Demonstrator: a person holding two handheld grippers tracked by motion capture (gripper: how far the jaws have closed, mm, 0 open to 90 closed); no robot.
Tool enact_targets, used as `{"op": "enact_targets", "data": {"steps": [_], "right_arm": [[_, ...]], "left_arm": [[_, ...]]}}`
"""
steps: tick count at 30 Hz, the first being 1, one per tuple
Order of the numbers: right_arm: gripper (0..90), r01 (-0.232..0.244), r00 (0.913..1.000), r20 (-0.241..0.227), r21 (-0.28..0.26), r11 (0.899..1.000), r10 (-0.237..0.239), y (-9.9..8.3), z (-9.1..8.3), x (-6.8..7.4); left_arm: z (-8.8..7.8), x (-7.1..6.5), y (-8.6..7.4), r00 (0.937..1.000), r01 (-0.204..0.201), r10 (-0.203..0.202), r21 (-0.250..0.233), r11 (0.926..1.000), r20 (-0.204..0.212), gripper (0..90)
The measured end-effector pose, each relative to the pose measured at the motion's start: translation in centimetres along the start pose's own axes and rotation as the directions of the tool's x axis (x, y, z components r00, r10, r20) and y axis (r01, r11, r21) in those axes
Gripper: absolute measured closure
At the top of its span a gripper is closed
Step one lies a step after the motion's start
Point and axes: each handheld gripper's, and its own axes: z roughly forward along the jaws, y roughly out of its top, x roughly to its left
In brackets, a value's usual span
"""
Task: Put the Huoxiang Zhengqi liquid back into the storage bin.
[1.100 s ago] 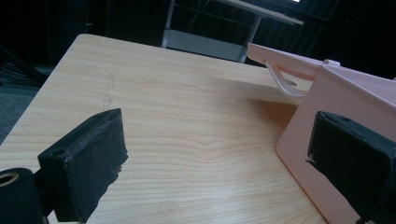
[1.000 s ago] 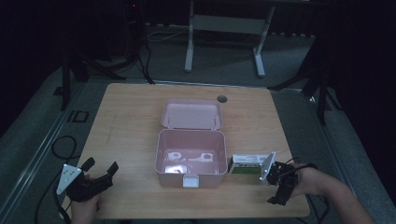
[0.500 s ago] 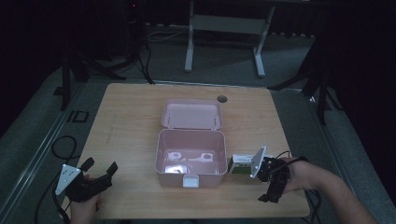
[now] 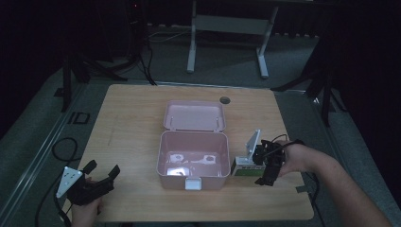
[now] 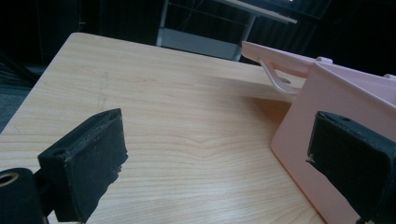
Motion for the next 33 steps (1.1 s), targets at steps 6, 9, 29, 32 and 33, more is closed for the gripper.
{"op": "enact_targets", "data": {"steps": [6,9,29,32,33], "right_arm": [[11.2,-0.013,0.9997,0.022,0.038,0.999,0.012,0.6,0.5,-2.3],[11.2,-0.011,0.9999,0.01,0.045,0.999,0.01,0.8,0.9,-3.1],[20.8,0.009,0.9997,-0.025,0.084,0.996,-0.007,0.4,3.8,-5.4],[27.2,0.029,0.9992,-0.03,0.086,0.996,-0.027,0.4,4.0,-5.4],[28.6,0.03,0.9992,-0.03,0.088,0.996,-0.027,0.4,4.1,-5.4]], "left_arm": [[-0.1,0.0,0.0,1.0,-0.001,0.001,-0.001,1.0,0.004,4.6],[-0.1,0.0,0.0,1.0,0.003,-0.003,-0.001,1.0,0.003,4.6],[0.1,0.3,-0.2,0.9999,0.017,-0.017,0.011,0.9998,-0.004,4.6],[0.1,0.3,-0.2,0.9998,0.019,-0.019,0.01,0.9998,-0.004,4.6],[0.1,0.3,-0.2,0.9997,0.023,-0.023,0.007,0.9997,-0.003,4.6]]}}
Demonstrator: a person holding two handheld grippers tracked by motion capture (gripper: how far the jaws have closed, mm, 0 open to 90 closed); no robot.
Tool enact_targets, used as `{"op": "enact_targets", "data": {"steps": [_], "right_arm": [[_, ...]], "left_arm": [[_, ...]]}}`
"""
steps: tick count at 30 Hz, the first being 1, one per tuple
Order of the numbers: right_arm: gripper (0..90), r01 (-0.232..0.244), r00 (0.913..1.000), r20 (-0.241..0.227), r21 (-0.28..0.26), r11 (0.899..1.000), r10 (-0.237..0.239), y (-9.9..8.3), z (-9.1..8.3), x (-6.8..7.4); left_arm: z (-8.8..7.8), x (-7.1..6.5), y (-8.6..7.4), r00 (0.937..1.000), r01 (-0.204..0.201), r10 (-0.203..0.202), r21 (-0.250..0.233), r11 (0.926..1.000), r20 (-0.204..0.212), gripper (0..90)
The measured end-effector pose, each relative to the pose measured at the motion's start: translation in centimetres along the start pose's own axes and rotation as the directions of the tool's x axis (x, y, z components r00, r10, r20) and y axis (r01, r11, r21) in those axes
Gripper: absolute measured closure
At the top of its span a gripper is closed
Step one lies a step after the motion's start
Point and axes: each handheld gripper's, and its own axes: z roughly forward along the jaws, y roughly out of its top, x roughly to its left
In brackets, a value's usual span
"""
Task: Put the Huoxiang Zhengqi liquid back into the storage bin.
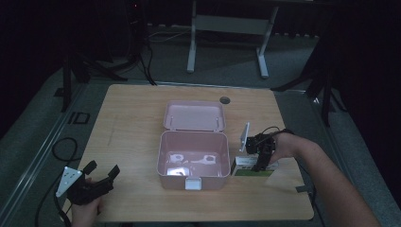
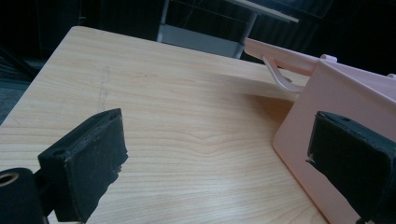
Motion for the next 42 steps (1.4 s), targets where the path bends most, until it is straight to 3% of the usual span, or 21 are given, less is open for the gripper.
{"op": "enact_targets", "data": {"steps": [10,25,40,41,42], "right_arm": [[42.2,0.031,0.9995,-0.007,0.043,0.999,-0.031,0.4,0.8,0.0],[59.8,0.03,0.9993,-0.022,0.057,0.998,-0.029,0.4,1.2,0.1],[62.0,0.038,0.9992,-0.017,0.066,0.997,-0.037,0.5,1.1,0.2],[62.0,0.035,0.9993,-0.019,0.067,0.997,-0.034,0.5,1.0,0.2],[62.1,-0.003,0.9994,-0.033,0.072,0.997,0.006,0.4,0.9,0.2]], "left_arm": [[-0.1,0.0,0.0,1.0,0.003,-0.003,-0.008,1.0,-0.004,4.6],[0.0,0.1,-0.1,0.9999,0.005,-0.005,-0.006,1.0,-0.01,4.6],[0.0,0.0,-0.1,1.0,-0.003,0.003,-0.003,1.0,-0.007,4.6],[-0.1,0.0,-0.1,1.0,-0.003,0.003,-0.005,1.0,-0.007,4.6],[-0.1,0.0,-0.1,1.0,-0.002,0.002,-0.006,1.0,-0.008,4.6]]}}
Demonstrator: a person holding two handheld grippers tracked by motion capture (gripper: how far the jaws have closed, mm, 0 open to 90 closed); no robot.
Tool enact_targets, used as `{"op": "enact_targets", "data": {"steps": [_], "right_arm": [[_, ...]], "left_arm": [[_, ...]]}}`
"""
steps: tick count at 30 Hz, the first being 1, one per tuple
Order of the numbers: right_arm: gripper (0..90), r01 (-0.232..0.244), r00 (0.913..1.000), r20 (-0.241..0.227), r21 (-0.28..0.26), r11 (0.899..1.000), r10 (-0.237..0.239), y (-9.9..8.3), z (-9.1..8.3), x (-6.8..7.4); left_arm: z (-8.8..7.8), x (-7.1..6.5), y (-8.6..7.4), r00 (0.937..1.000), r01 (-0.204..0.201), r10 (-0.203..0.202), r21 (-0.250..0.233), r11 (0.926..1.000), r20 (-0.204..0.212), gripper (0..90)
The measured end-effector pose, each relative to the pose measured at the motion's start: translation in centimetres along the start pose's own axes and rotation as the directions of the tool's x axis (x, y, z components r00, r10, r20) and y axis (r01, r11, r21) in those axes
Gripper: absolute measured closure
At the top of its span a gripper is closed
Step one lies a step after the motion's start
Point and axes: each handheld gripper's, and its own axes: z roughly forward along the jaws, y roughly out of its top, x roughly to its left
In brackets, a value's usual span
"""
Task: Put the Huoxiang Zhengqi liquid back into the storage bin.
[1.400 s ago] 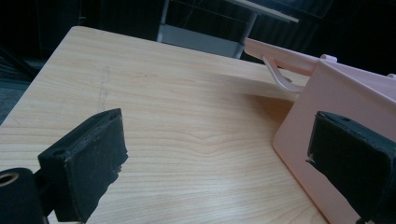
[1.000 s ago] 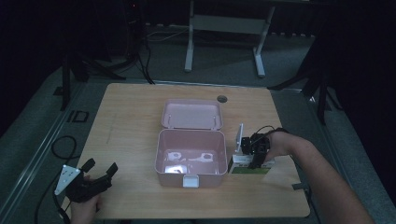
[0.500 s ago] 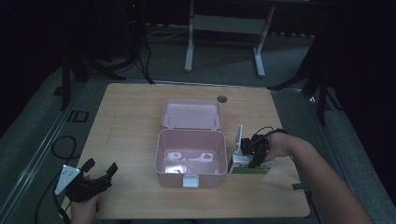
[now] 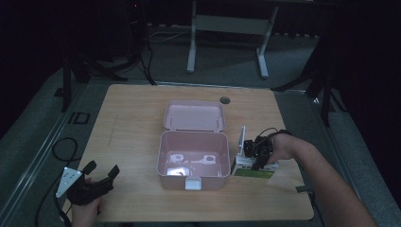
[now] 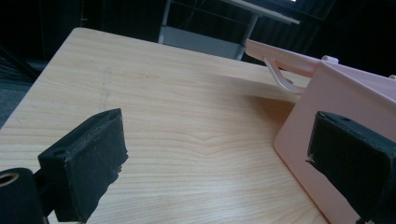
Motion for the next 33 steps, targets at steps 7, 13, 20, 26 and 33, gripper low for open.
{"op": "enact_targets", "data": {"steps": [7,13,20,26,33], "right_arm": [[62.1,-0.028,0.9995,0.016,-0.029,0.999,0.028,-0.6,-1.8,0.3],[62.1,-0.102,0.9931,0.053,-0.053,0.993,0.104,-1.1,-4.8,0.9],[62.1,-0.198,0.9755,0.085,-0.061,0.978,0.203,-1.3,-7.7,1.2],[62.1,-0.193,0.9737,0.108,-0.07,0.979,0.2,-0.8,-9.9,2.2],[62.3,-0.183,0.9708,0.144,-0.074,0.98,0.192,0.3,-12.2,3.6]], "left_arm": [[0.0,0.0,0.0,1.0,-0.001,0.001,-0.001,1.0,0.0,4.7],[0.0,0.0,0.0,1.0,0.001,-0.001,0.0,1.0,-0.001,4.7],[-0.1,0.0,0.1,1.0,0.0,0.0,-0.002,1.0,-0.001,4.7],[0.0,0.0,0.0,1.0,0.001,-0.001,0.002,1.0,-0.001,4.7],[-0.1,0.0,0.0,1.0,0.002,-0.002,0.002,1.0,-0.003,4.8]]}}
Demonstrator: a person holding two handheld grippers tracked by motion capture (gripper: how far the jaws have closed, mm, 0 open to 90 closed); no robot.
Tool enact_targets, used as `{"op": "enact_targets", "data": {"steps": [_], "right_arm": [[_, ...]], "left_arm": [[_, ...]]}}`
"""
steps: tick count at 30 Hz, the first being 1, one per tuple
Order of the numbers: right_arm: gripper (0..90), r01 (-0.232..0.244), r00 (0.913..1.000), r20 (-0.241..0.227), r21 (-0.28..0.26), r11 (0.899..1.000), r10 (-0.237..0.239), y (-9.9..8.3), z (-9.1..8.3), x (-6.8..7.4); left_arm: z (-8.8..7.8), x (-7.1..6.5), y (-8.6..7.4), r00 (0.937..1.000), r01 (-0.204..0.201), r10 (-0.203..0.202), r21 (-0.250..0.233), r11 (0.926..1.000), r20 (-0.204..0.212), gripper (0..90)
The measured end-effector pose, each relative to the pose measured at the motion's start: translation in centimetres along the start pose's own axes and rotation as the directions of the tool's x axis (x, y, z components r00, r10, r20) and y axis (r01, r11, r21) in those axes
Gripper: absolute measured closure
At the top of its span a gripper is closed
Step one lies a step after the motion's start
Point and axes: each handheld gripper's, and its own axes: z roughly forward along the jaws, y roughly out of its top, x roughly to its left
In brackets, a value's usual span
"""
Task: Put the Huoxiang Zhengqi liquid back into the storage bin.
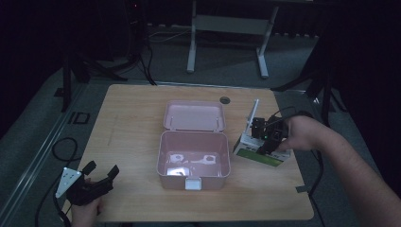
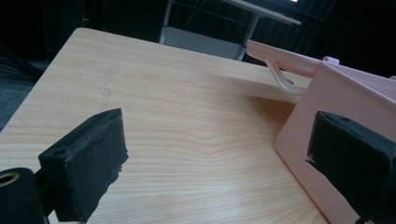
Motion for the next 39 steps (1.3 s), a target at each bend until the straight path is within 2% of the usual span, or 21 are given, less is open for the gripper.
{"op": "enact_targets", "data": {"steps": [4,7,10,12,16,19,22,27,28,34,39], "right_arm": [[62.2,-0.002,0.9996,0.029,0.003,1.0,0.002,0.7,-0.8,0.7],[62.2,0.027,0.9996,0.006,-0.045,0.999,-0.026,1.6,-2.4,1.8],[62.2,0.034,0.9994,0.001,-0.05,0.998,-0.034,1.8,-2.6,1.9],[62.2,0.05,0.9986,-0.013,-0.062,0.997,-0.051,2.6,-3.7,2.4],[62.2,0.051,0.9986,-0.008,-0.074,0.996,-0.052,3.6,-4.5,2.7],[62.2,0.012,0.9995,0.03,-0.064,0.998,-0.01,4.5,-4.7,2.9],[62.2,0.018,0.9993,0.035,-0.076,0.997,-0.016,5.2,-4.9,3.1],[62.1,0.054,0.9984,0.024,-0.094,0.994,-0.052,6.7,-5.3,3.8],[62.1,0.071,0.9974,0.021,-0.089,0.993,-0.069,7.4,-5.4,4.1],[62.1,0.1,0.9949,0.006,-0.082,0.992,-0.1,8.9,-5.2,4.6],[62.1,0.136,0.9902,-0.023,-0.061,0.989,-0.138,10.1,-4.5,5.1]], "left_arm": [[0.0,0.0,0.0,1.0,0.002,-0.002,-0.001,1.0,0.001,4.8],[0.1,0.0,-0.1,1.0,0.002,-0.002,0.002,1.0,0.001,4.8],[0.1,-0.1,-0.1,1.0,0.001,-0.001,0.001,1.0,0.002,4.8],[0.1,-0.1,-0.1,1.0,0.0,0.0,0.003,1.0,0.003,4.8],[0.2,0.1,-0.2,1.0,0.008,-0.008,0.007,0.9999,0.003,4.8],[0.1,0.2,-0.1,1.0,0.008,-0.008,0.005,1.0,0.0,4.8],[0.1,0.2,-0.2,1.0,0.009,-0.009,0.006,0.9999,0.0,4.8],[0.5,0.1,-0.6,1.0,-0.004,0.003,0.036,0.9993,0.007,4.8],[0.6,0.0,-0.6,0.9999,-0.004,0.004,0.037,0.9993,0.009,4.8],[0.4,0.1,-0.4,0.9999,-0.002,0.002,0.025,0.9997,0.01,4.8],[0.2,0.5,-0.3,0.9998,0.018,-0.018,0.016,0.9997,0.007,4.8]]}}
